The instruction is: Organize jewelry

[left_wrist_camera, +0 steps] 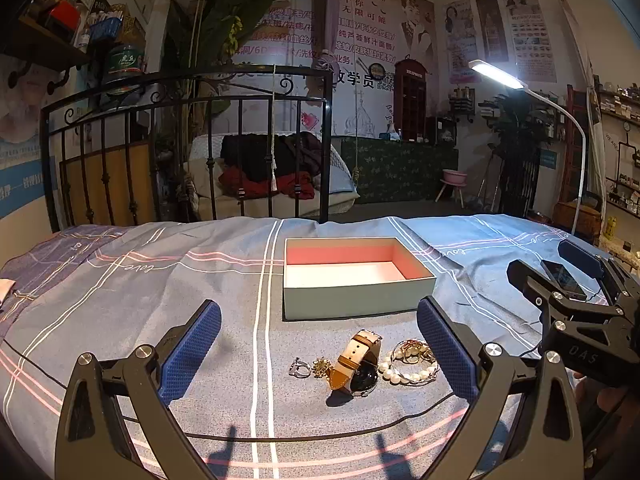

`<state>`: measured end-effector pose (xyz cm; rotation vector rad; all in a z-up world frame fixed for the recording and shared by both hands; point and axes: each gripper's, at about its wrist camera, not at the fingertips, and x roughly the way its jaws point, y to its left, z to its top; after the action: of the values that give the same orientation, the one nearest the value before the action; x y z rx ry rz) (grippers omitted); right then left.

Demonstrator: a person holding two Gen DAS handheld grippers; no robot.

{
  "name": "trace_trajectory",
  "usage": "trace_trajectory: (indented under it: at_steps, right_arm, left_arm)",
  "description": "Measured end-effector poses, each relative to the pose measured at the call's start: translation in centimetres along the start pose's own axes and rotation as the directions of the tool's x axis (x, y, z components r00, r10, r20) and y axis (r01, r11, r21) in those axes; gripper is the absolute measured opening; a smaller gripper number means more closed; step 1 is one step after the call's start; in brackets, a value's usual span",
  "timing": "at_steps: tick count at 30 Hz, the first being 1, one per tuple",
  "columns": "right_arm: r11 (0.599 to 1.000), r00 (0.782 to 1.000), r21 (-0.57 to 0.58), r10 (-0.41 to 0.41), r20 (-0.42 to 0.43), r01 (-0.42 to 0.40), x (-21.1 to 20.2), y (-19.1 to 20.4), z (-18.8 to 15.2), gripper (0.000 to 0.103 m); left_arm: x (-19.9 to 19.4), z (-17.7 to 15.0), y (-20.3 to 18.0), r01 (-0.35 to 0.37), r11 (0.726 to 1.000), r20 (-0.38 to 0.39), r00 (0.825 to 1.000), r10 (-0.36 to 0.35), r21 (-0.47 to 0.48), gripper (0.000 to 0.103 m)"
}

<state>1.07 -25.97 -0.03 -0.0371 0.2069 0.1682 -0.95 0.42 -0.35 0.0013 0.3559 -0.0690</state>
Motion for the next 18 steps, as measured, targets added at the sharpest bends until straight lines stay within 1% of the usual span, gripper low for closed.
trace_trajectory:
  at_steps: [9,11,14,16,18]
  right_arm:
    - [1.0,0.999,-0.001,0.002,-0.033,-0.002,1.1,0.1,-0.2,0.097]
    - [1.0,0.999,-0.004,0.001,-0.05,-0.001,1.5,0.1,-0.4,0.097]
    - [1.0,0.994,-0.016,-0.02,-0.105,0.018,2.4,0.2,-0.5,0.097]
    - [1.0,0.987,-0.016,-0.02,-0.162,0.018,3.2,0.0,-0.6,0.097]
    - [1.0,0.972,-0.006,-0.003,-0.234,0.002,4.3,-0.1,-0.7,0.097]
  left_arm:
    - [1.0,-0.5,0.1,0.007,1.0,-0.04,0.999,-0.007,-0.002,0.097]
    - [1.4,-0.7,0.1,0.007,1.0,-0.057,0.998,-0.007,0.002,0.097]
    - [2.4,-0.9,0.0,0.013,1.0,-0.116,0.993,-0.01,0.021,0.097]
    - [3.4,-1.1,-0.1,0.033,0.999,-0.183,0.983,-0.025,0.041,0.097]
    - [4.2,-1.3,-0.3,0.052,0.997,-0.231,0.972,-0.039,0.049,0.097]
